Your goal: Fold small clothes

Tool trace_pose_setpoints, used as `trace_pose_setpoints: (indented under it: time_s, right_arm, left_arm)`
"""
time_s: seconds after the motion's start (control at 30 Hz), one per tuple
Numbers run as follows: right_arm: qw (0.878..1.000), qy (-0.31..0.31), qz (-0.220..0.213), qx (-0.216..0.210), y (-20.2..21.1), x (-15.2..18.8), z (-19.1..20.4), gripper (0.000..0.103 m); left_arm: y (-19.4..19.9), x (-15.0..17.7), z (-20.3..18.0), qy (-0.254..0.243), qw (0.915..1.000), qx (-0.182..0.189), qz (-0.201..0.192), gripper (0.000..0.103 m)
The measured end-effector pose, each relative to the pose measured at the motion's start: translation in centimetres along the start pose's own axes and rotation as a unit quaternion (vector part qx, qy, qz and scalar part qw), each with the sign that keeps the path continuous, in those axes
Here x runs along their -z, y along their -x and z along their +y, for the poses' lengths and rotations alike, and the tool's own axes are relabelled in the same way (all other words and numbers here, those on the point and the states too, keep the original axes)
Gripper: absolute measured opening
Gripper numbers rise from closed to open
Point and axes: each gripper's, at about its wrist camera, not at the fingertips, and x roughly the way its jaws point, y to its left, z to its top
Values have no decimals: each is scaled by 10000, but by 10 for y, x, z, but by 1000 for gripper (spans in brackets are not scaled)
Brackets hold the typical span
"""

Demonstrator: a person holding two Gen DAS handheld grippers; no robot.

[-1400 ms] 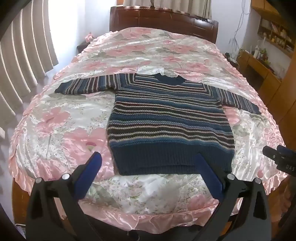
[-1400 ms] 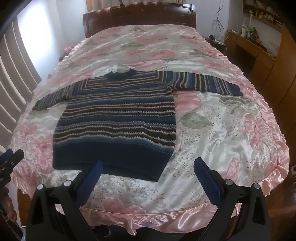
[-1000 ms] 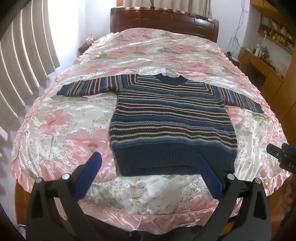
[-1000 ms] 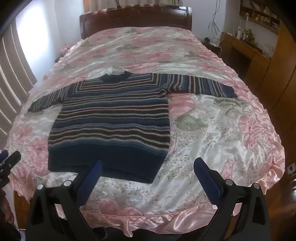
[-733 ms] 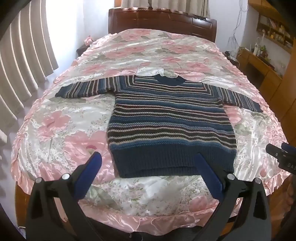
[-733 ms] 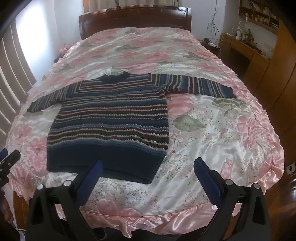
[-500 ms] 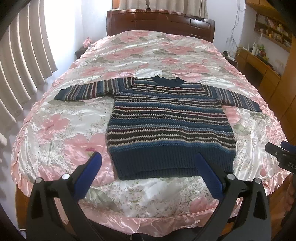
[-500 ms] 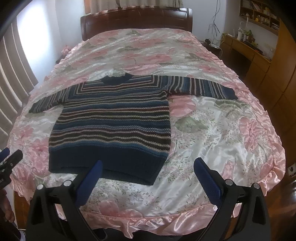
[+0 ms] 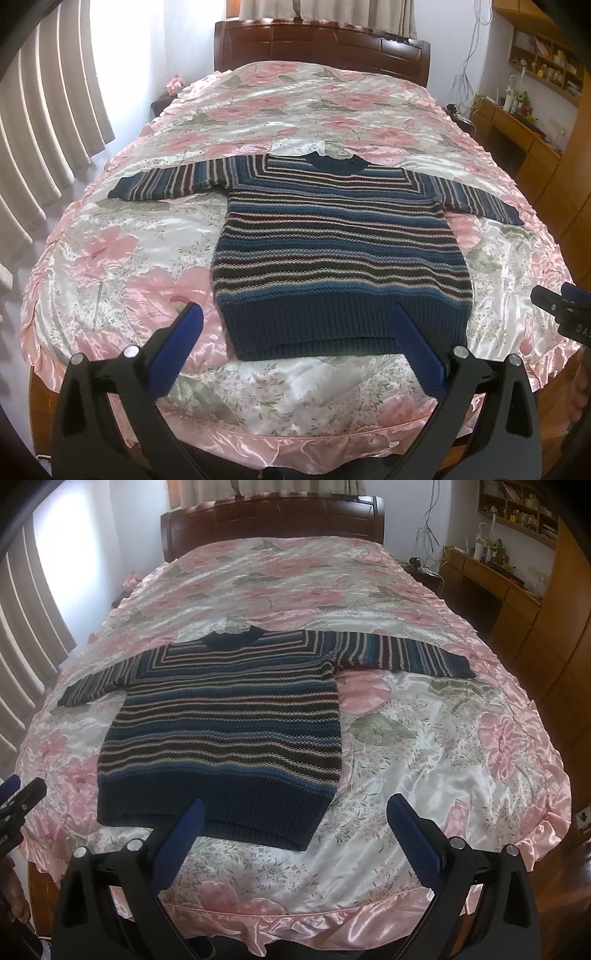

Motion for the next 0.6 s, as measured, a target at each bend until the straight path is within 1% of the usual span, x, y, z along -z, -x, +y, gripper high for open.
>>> trace_pose_setpoints:
  time_s: [0.6]
  right_arm:
    - [10000, -6, -3, 9, -2, 0, 0, 99]
  left_arm:
    - [-6, 2, 4, 28, 10000, -24, 25, 100]
